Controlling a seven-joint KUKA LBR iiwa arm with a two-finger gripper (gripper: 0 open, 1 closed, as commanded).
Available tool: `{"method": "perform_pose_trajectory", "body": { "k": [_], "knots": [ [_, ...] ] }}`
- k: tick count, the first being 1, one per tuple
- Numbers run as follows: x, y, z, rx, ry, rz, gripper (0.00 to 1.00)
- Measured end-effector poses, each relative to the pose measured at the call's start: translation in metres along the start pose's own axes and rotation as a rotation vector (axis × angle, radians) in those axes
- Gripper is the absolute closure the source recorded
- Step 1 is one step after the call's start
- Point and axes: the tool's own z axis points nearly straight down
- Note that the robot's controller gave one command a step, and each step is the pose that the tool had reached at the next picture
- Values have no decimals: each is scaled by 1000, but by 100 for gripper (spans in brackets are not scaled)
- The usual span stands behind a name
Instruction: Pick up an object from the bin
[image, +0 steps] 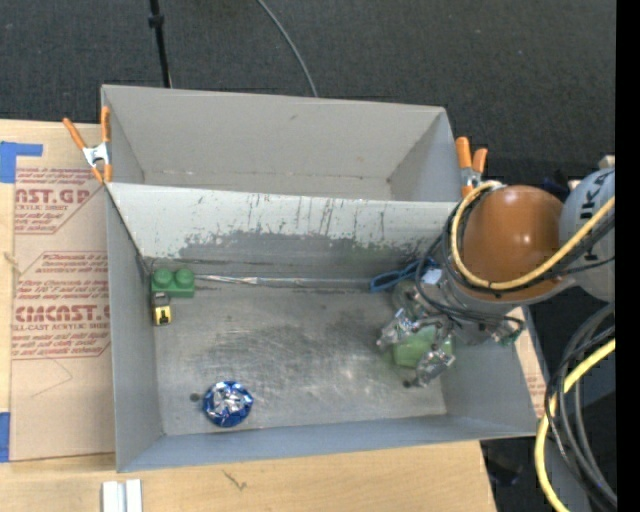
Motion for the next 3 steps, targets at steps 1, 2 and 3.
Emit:
{"method": "perform_pose_trajectory", "body": {
  "k": [1,2,3],
  "knots": [
    [-12,0,-109,24,7,-11,100],
    [-10,1,-104,17,11,-9,0],
    [-7,38,-2,10,17,-369,0]
  ]
}}
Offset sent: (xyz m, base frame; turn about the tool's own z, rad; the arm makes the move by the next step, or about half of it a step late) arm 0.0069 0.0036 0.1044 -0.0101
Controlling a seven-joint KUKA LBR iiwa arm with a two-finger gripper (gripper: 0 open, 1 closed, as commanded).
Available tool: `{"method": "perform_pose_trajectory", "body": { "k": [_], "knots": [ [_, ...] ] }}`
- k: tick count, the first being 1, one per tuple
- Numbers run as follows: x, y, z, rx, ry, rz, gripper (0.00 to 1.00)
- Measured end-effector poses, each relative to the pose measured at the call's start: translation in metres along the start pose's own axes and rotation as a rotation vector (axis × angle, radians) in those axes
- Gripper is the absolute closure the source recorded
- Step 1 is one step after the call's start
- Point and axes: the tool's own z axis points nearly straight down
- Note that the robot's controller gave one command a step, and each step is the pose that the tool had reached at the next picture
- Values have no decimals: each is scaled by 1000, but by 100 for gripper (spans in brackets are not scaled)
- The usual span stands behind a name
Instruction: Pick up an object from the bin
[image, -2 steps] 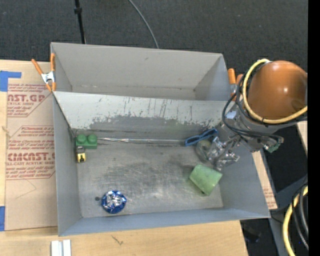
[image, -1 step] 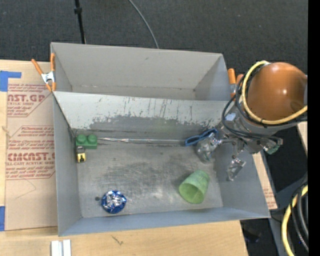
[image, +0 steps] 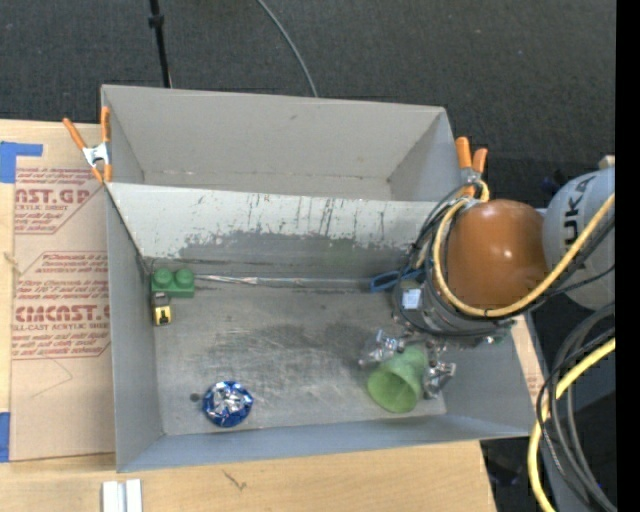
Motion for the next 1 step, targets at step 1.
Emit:
{"method": "perform_pose_trajectory", "body": {
  "k": [1],
  "knots": [
    [1,-2,-2,5,1,2,100]
  ]
}}
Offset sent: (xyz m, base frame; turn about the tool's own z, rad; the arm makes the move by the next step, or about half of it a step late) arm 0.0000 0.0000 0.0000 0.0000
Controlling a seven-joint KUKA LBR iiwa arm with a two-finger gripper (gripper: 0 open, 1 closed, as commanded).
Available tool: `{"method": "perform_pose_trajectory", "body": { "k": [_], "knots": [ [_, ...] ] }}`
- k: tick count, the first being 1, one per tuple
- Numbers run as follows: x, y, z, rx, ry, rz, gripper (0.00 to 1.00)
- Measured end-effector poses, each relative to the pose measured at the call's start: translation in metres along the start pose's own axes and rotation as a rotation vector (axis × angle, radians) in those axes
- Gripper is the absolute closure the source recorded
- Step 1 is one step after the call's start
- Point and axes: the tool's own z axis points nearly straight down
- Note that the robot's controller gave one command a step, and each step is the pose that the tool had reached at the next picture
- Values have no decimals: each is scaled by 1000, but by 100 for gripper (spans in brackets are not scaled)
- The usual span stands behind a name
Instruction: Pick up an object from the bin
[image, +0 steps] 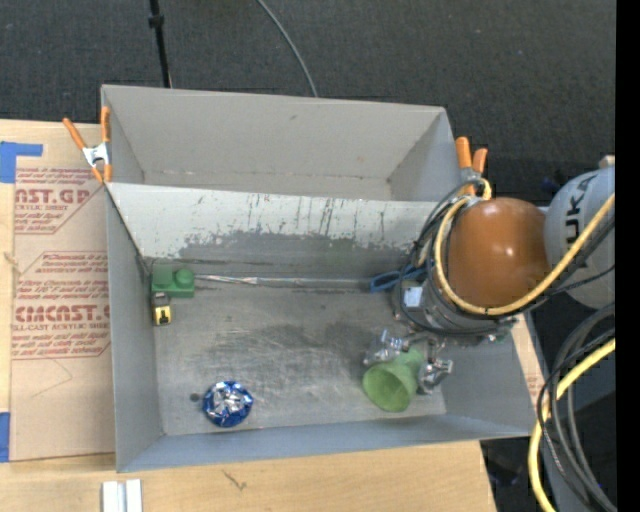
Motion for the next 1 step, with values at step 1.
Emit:
{"method": "perform_pose_trajectory", "body": {
  "k": [1],
  "knots": [
    [-3,3,-142,7,-3,-14,100]
  ]
}}
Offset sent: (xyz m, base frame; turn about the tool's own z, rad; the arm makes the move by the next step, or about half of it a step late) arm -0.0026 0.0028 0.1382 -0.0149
